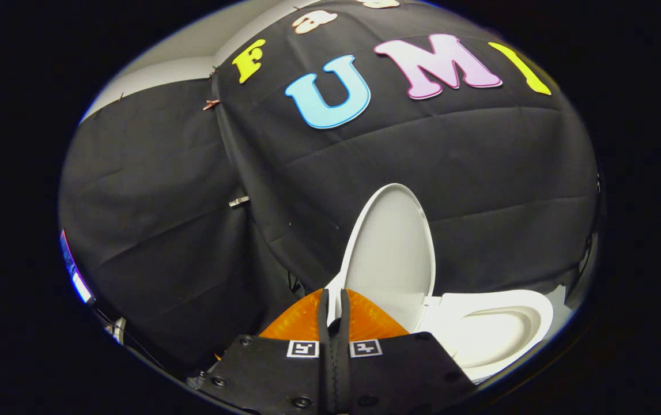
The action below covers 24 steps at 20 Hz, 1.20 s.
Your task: Open the toilet lid.
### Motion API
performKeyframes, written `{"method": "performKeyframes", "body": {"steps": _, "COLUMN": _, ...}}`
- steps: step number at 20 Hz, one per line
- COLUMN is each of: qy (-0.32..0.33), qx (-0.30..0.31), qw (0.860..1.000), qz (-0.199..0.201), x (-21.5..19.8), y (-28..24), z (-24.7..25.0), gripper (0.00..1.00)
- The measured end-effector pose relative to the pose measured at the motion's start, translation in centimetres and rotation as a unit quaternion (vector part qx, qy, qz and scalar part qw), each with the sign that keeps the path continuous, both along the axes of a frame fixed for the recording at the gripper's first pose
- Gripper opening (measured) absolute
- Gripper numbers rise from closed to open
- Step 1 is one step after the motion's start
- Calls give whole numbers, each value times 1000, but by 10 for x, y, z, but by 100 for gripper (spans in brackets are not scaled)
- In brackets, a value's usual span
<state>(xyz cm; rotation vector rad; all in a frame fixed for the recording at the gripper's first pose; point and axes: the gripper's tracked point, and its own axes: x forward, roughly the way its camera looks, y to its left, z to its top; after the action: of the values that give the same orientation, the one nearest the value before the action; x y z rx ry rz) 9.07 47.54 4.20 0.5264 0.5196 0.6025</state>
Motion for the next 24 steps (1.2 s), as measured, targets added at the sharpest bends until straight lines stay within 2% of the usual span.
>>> {"method": "performKeyframes", "body": {"steps": 10, "qy": -17, "qx": -16, "qw": 999, "qz": 46, "x": 1, "y": 54, "z": 2, "gripper": 5}}
{"method": "performKeyframes", "body": {"steps": 24, "qy": -86, "qx": -76, "qw": 990, "qz": 87, "x": 4, "y": 133, "z": 4, "gripper": 5}}
